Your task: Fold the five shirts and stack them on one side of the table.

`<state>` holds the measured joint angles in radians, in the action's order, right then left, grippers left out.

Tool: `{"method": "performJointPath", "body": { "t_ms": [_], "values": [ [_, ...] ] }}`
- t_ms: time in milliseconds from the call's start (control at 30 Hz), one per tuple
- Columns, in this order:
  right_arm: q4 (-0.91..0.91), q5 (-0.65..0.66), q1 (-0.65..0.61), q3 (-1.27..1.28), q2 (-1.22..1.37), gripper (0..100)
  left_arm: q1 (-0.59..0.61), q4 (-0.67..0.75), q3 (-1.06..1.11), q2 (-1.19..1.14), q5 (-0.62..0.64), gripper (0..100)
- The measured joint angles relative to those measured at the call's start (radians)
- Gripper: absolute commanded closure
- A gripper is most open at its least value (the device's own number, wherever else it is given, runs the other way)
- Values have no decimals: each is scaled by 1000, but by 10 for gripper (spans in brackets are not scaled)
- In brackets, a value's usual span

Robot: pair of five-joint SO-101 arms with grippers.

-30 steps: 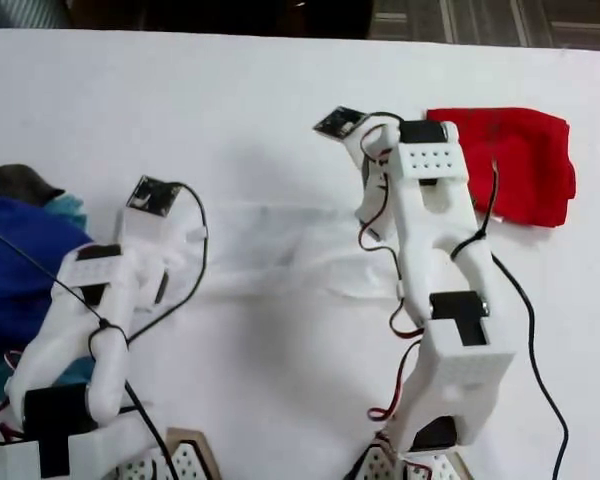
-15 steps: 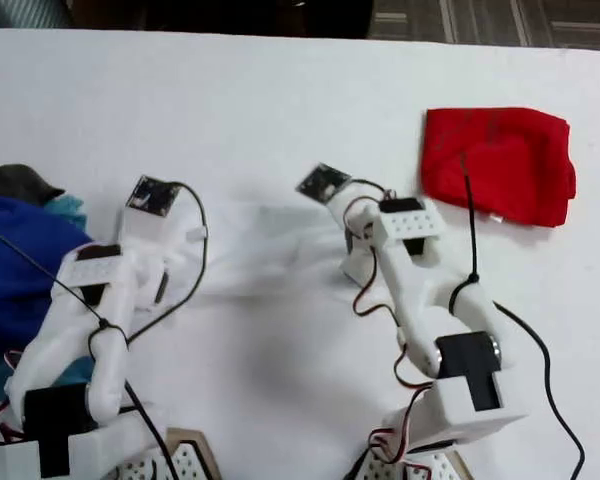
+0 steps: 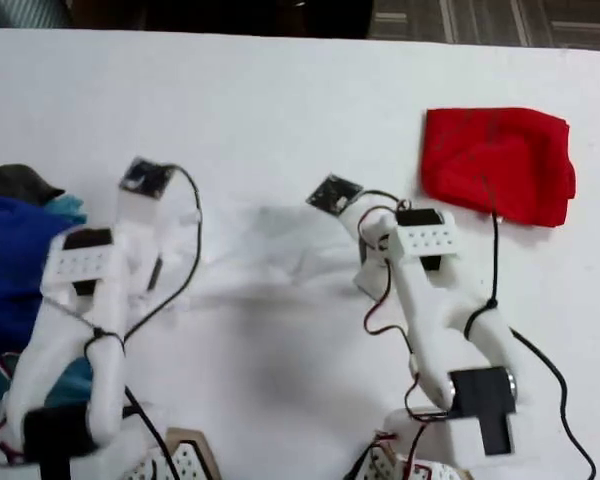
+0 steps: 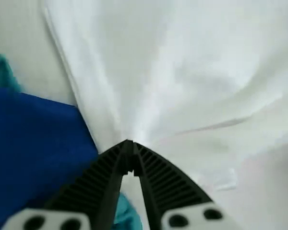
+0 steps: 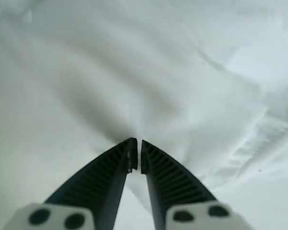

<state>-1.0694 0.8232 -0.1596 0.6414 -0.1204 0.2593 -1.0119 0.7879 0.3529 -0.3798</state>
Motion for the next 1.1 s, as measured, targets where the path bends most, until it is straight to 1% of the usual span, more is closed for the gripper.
{"method": "performJointPath", "body": {
  "t_ms": [100,167,267,367,500,600,700,867,967,1100],
  "values": [
    [0,-26,0,0,-40,977,-92,-114,-64,101,-2,975],
    [0,-44,0,0,-51,977,-173,-124,-66,140,-2,975],
    [0,-55,-2,5,-54,977,-290,-75,-18,147,34,975],
    [0,-87,28,5,-54,977,-348,25,57,124,92,975],
    [0,-100,86,12,-54,977,-367,129,118,40,118,975],
    [0,-101,112,37,-54,977,-368,155,135,-31,118,975],
    [0,-101,110,51,-54,977,-390,161,164,-72,118,975],
    [0,-101,110,54,-54,977,-436,167,189,-77,118,975],
    [0,-101,110,54,-54,977,-436,161,187,-77,118,975],
    [0,-101,114,72,-54,977,-402,95,121,-78,118,975]
  ]
}}
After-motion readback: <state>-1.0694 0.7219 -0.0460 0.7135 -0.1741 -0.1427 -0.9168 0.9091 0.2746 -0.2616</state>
